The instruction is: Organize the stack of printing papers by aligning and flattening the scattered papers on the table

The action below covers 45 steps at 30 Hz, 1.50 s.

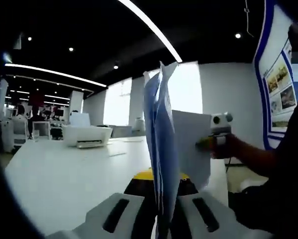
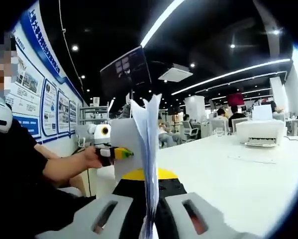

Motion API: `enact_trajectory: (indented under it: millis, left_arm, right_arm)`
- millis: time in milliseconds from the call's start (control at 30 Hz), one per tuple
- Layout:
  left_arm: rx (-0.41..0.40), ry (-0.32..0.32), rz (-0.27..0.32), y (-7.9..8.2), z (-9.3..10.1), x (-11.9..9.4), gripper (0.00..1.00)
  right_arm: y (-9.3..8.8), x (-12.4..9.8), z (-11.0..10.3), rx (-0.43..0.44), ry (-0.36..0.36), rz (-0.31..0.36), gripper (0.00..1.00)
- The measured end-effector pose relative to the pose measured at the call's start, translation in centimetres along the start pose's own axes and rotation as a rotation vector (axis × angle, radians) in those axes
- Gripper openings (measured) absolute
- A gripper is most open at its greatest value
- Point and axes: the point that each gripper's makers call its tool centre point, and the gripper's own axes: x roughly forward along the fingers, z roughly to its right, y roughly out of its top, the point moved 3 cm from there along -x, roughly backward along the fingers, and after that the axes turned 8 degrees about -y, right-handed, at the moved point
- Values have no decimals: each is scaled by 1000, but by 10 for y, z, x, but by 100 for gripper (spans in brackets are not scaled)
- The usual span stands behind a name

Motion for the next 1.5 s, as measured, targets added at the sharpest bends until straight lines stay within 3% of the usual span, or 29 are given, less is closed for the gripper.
enact_trajectory:
  millis: [67,100,133,167,267,300,333,367,700,900,1067,1200,1333,1500]
  left_arm:
    - [6,-3,-5,-6,-1,1,7]
    - [12,6,-9,-9,-3,1,14]
    - [11,28,-9,-11,-5,1,25]
    - [-3,25,-14,-12,-6,3,32]
    - [-4,10,-19,-13,-2,3,29]
    - [-3,9,-19,-13,-2,3,23]
    - [-12,-4,-23,-13,0,3,6]
    - [-21,-17,-26,-13,2,3,6]
    - [-60,-27,-15,-15,1,3,6]
    - [10,23,-70,-12,-3,-4,24]
    - [79,45,-74,11,0,-11,36]
    - [164,67,-97,43,2,-17,45]
    - [194,53,-137,67,7,-11,49]
    - [265,30,-182,88,18,4,54]
  right_arm:
    - [-6,1,-2,-33,4,-12,0]
    - [-11,2,0,-43,-10,-27,4]
    - [-11,4,1,-36,-24,-31,19]
    - [-12,4,3,-25,-38,-33,25]
    - [-11,2,7,-21,-45,-28,20]
    - [-10,1,7,-16,-43,-25,20]
    - [-10,1,5,-16,-34,-22,9]
    - [-10,0,4,-16,-26,-19,0]
    - [-10,-3,2,5,-24,-16,0]
    - [1,-6,1,-81,-28,-37,0]
    - [28,-10,4,-218,-29,-105,0]
    - [58,-15,4,-359,-19,-194,0]
    - [85,-17,-2,-554,39,-326,0]
    - [103,-13,-6,-685,58,-469,0]
